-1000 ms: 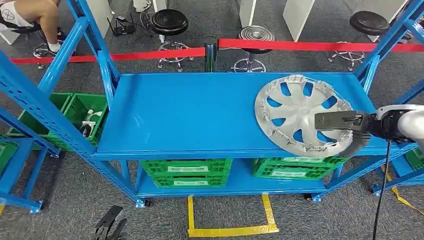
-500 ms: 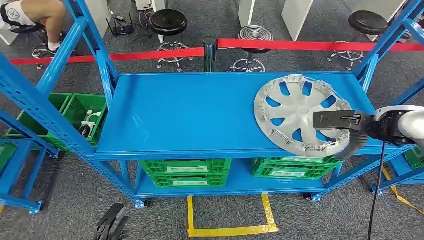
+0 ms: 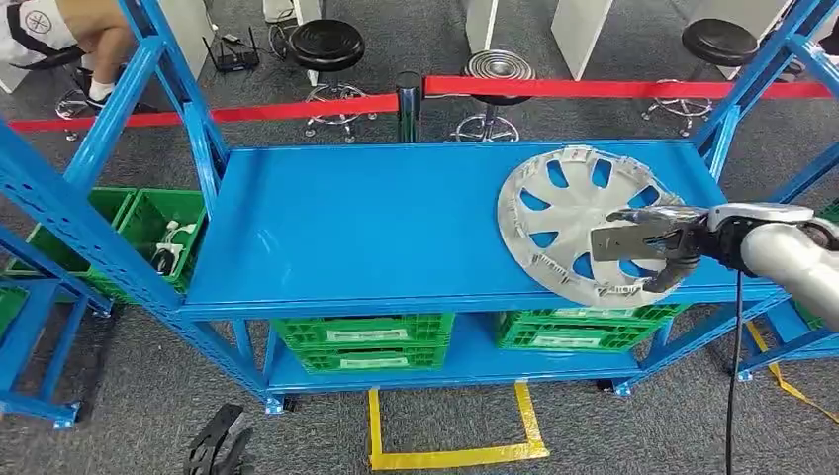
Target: Take the parts from the cabinet and place them on the table.
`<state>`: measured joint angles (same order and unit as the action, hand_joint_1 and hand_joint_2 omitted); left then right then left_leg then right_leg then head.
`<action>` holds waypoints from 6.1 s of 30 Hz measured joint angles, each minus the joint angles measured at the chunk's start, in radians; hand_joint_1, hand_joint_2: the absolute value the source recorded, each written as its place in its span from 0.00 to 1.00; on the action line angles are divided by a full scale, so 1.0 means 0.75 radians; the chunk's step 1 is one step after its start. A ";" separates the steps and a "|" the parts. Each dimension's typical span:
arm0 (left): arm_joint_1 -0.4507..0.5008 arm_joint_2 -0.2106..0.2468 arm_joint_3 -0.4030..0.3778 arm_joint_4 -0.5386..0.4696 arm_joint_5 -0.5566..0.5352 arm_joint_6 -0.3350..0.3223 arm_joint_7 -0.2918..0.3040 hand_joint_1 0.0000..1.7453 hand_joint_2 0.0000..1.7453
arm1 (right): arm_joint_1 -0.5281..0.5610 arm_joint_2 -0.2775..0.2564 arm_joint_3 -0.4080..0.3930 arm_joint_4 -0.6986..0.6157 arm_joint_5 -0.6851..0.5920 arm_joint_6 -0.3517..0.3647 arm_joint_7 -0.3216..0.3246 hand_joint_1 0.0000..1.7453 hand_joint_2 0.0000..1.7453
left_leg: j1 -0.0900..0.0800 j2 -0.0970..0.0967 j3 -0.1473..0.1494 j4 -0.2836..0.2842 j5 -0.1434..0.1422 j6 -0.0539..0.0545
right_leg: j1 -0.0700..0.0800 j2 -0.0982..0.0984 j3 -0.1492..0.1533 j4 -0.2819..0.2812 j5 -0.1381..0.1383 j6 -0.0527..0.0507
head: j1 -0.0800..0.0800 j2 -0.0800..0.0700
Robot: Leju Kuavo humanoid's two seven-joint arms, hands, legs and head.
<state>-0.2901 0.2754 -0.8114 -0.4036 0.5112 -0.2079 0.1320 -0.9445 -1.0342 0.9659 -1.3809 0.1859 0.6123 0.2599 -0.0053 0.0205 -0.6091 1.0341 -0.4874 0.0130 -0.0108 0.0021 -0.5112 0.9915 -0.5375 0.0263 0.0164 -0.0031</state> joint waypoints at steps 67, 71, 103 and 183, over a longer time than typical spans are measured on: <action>-0.036 -0.014 -0.047 0.009 -0.085 -0.026 0.031 0.00 0.00 | 0.304 0.193 -0.172 0.200 0.408 -0.020 -0.125 0.00 1.00 | 0.002 -0.031 0.000 0.000 0.000 -0.002 | 0.001 -0.013 0.003 -0.001 -0.001 0.000 | -0.001 0.000; -0.033 -0.013 -0.047 0.013 -0.087 -0.030 0.022 0.00 0.00 | 0.310 0.178 -0.173 0.202 0.408 -0.025 -0.125 0.00 1.00 | 0.002 -0.030 0.000 0.000 0.000 -0.002 | 0.001 -0.013 0.004 -0.002 -0.001 0.000 | 0.000 0.000; -0.020 -0.013 -0.051 0.027 -0.070 -0.024 0.012 0.00 0.00 | 0.396 0.201 -0.206 0.216 0.512 -0.164 -0.106 0.00 1.00 | 0.003 -0.014 0.005 0.000 -0.001 -0.001 | 0.002 -0.009 0.010 -0.006 -0.001 0.000 | 0.000 0.000; -0.046 -0.035 -0.054 0.028 -0.111 -0.011 0.048 0.00 0.00 | 0.520 0.184 -0.288 0.153 0.450 -0.139 -0.062 1.00 1.00 | 0.006 -0.034 0.022 -0.001 -0.003 0.002 | 0.003 -0.018 0.032 -0.019 -0.003 0.002 | 0.001 0.000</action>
<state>-0.3250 0.2491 -0.8522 -0.3822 0.4276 -0.2163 0.1679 -0.5547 -0.8965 0.7496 -1.2665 0.5238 0.5081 0.2136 -0.0004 -0.0053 -0.5926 1.0331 -0.4896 0.0144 -0.0082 -0.0116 -0.4870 0.9774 -0.5397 0.0274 0.0172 -0.0031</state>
